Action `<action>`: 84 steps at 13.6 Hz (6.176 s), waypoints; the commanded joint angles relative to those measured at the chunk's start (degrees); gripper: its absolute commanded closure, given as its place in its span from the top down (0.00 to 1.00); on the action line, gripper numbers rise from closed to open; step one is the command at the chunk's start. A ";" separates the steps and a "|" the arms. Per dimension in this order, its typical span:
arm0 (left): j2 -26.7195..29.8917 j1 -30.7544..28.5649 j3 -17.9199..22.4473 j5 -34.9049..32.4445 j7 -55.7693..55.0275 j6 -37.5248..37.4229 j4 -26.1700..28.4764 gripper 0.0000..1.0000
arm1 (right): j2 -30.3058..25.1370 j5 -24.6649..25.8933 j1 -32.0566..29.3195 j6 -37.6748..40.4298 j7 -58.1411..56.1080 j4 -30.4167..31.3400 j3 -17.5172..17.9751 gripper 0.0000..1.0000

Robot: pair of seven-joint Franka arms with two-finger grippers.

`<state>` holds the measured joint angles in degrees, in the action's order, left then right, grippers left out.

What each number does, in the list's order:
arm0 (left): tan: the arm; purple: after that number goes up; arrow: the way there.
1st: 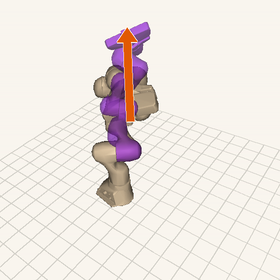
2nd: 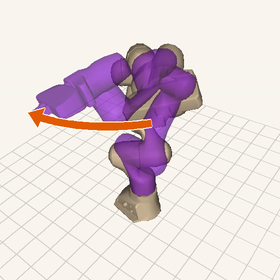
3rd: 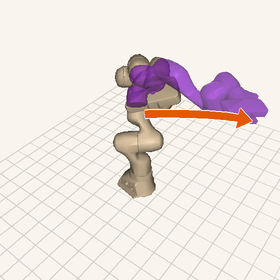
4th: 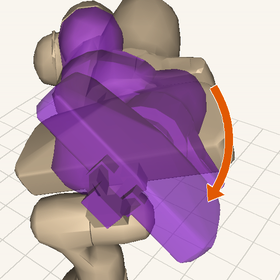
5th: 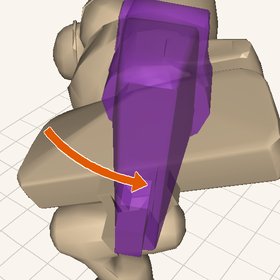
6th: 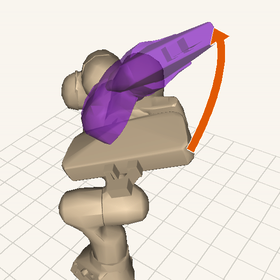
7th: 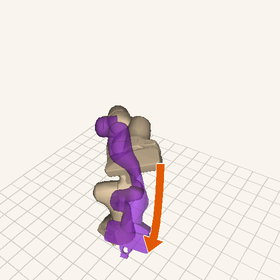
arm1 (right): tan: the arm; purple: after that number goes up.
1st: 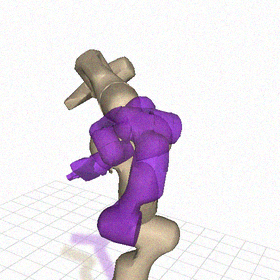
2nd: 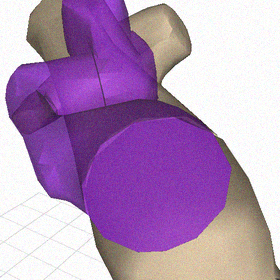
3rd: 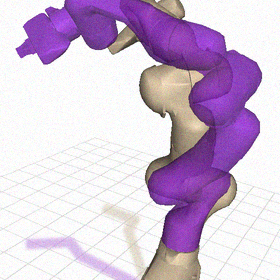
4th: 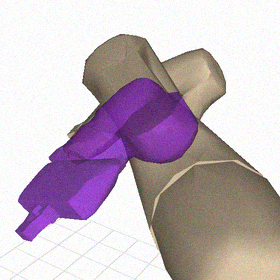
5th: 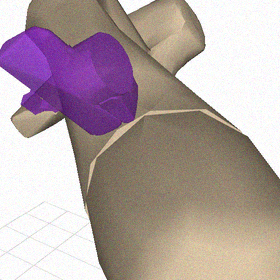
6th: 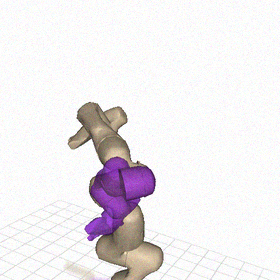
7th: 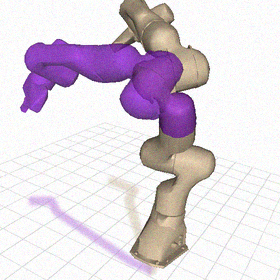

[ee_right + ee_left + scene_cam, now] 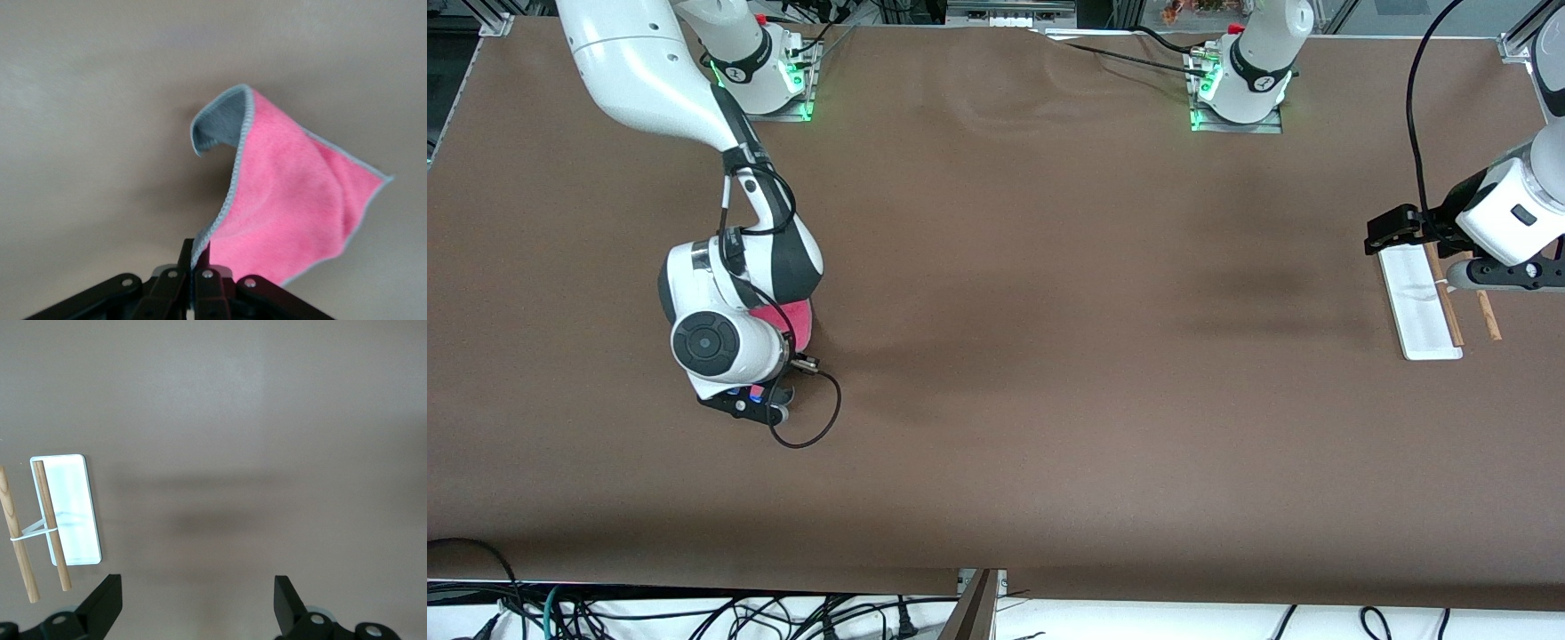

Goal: Pass towel and hang on rack
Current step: 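Lift the towel with the right gripper while the left gripper approaches, then move the left gripper under the hanging towel beside the right gripper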

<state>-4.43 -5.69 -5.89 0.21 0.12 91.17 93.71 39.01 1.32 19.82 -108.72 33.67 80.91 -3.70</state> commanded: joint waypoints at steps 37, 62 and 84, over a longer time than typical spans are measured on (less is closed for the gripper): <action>-18.24 2.70 -7.11 48.80 65.57 31.95 11.75 1.00 | -4.82 -0.18 27.89 -13.79 27.93 -17.98 5.81 0.00; -32.73 0.24 -10.54 80.03 135.92 21.87 12.39 1.00 | -3.33 -0.35 31.06 -18.54 33.66 -17.98 5.64 0.00; -39.42 2.17 -10.72 91.55 151.58 14.03 9.47 0.95 | -3.59 -0.35 30.80 -18.54 33.39 -17.98 5.64 0.00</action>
<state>-43.06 -4.08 -16.74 89.93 148.20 106.61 103.65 35.74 1.27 50.49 -127.21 67.01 63.27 2.10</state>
